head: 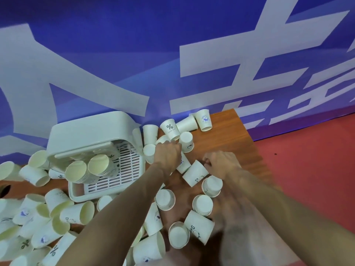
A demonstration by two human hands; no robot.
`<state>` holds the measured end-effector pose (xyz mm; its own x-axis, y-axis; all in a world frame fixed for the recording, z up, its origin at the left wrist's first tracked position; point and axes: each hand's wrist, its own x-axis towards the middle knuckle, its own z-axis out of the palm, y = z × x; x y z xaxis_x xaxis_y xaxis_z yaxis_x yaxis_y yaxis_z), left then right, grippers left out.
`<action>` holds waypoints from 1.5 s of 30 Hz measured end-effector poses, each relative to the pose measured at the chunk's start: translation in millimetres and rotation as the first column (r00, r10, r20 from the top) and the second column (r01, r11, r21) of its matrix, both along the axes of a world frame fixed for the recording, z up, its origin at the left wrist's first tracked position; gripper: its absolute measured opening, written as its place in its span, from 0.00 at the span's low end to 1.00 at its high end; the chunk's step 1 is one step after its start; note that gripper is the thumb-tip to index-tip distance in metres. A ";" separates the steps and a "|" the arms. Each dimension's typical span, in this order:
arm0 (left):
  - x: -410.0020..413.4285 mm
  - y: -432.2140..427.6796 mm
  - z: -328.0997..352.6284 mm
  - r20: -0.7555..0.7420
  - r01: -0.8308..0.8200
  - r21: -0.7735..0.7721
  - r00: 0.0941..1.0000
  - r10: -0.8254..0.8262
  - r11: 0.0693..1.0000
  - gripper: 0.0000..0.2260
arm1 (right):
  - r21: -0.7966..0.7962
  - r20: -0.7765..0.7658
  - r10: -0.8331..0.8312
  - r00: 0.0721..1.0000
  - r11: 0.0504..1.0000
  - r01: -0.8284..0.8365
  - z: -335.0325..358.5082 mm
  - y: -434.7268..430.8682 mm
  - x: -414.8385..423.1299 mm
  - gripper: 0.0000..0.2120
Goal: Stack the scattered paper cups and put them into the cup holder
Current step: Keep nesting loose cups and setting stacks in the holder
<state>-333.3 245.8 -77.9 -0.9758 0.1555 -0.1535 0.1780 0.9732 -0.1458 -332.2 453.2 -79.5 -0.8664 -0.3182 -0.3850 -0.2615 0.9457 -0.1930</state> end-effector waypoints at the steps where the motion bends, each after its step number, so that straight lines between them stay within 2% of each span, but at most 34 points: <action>1: -3.2 1.5 -4.0 0.009 -0.023 -0.003 1.000 0.023 1.000 0.12 | -0.001 0.011 -0.009 1.000 1.000 0.009 -2.1 -0.6 -2.0 0.13; 6: -16.6 3.5 -16.9 0.058 -0.114 -0.041 0.992 0.116 0.993 0.13 | -0.014 0.056 -0.070 0.996 0.997 0.071 -10.8 -4.6 -9.6 0.13; 10: -20.8 2.2 -19.9 0.095 -0.099 -0.101 0.990 0.109 0.990 0.14 | -0.054 0.089 -0.124 0.988 0.990 0.129 -13.6 -8.9 -11.9 0.08; 14: -24.6 1.3 -23.9 0.123 -0.084 -0.118 0.988 0.098 0.989 0.15 | -0.118 0.136 -0.209 0.968 0.967 0.225 -12.1 -13.4 -13.3 0.08; 22: -21.8 3.9 -22.0 0.126 -0.107 0.023 0.987 0.104 0.994 0.11 | -0.161 0.259 -0.252 0.932 0.941 0.299 -8.6 -21.0 -4.4 0.06; 26: -8.7 1.9 -9.3 0.150 -0.101 0.109 0.985 0.084 0.989 0.11 | -0.182 0.280 -0.286 0.916 0.921 0.343 1.1 -24.7 1.8 0.07; 30: 15.6 -4.4 4.8 0.115 -0.038 0.138 0.993 0.022 0.990 0.11 | -0.212 0.224 -0.306 0.925 0.911 0.353 15.3 -29.9 13.5 0.06; 34: 39.2 -17.2 25.9 -0.060 0.125 0.105 0.991 -0.119 0.987 0.08 | -0.207 0.141 -0.313 0.939 0.918 0.337 32.0 -39.1 30.1 0.10; 39: 62.7 -42.2 66.2 -0.216 0.353 0.026 0.916 -0.339 0.935 0.05 | -0.238 -0.085 -0.310 0.947 0.929 0.282 55.2 -54.4 56.1 0.13; 45: 90.7 -89.6 114.6 -0.360 0.394 -0.021 0.854 -0.375 0.919 0.11 | -0.277 -0.333 -0.199 0.922 0.955 0.106 94.8 -85.3 83.8 0.08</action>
